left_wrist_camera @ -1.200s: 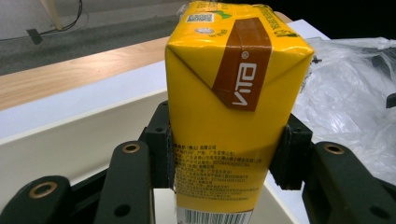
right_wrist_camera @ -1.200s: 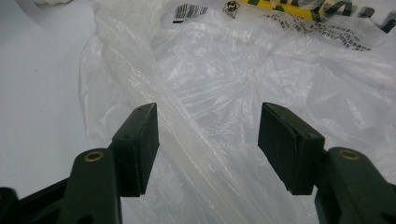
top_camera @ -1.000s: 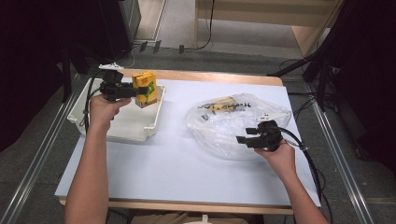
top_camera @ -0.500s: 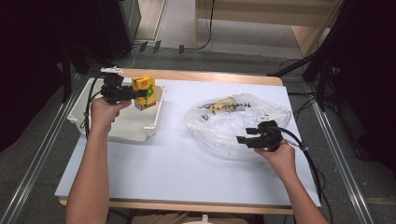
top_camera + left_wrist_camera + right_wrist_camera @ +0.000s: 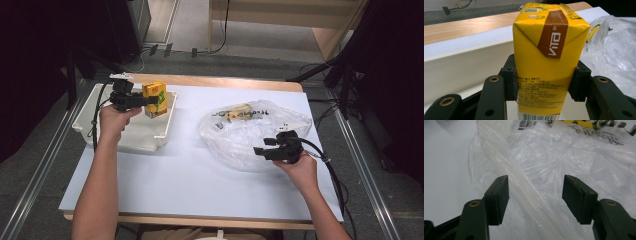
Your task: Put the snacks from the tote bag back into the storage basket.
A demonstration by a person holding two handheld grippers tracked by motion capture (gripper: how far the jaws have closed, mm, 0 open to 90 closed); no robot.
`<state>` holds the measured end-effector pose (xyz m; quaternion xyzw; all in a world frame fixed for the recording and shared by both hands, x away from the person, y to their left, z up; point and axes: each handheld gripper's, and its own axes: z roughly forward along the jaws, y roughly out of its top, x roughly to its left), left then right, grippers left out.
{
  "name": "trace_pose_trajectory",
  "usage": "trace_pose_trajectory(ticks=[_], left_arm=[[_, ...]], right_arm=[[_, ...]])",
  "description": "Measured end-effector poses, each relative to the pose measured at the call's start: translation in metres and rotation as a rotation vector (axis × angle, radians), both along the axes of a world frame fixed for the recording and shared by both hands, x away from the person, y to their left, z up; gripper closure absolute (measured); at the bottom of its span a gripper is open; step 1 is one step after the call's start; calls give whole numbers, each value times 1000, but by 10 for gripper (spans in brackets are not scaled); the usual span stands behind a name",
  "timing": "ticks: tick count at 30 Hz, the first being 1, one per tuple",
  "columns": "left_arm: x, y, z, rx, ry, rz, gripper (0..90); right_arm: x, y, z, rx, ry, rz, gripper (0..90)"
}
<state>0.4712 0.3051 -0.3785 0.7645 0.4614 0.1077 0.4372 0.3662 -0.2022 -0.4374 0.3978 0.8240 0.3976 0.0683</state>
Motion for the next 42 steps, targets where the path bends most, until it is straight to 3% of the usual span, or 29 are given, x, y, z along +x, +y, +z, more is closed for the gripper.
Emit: trace_pose_trajectory(ticks=[16,22,25,29,32,36,42], left_arm=[[9,-7,-15,45,-1,7,526],[12,-11,-23,54,19,-1,525],[11,-13,-26,76,14,-10,525],[12,-12,-29,51,15,-4,525],[12,-16,-32,69,21,-10,525],[11,-16,-33,61,10,-17,525],[5,-17,-34,92,2,-25,523]], right_arm=[[-3,2,-1,-4,6,-3,394],[-3,3,-1,-6,5,-1,394],[-3,3,-2,-14,5,0,394],[-3,3,-2,-24,5,-2,394],[-3,3,-3,-26,4,-1,394],[-4,3,-2,-26,4,1,394],[-5,3,-2,-43,-6,0,394]])
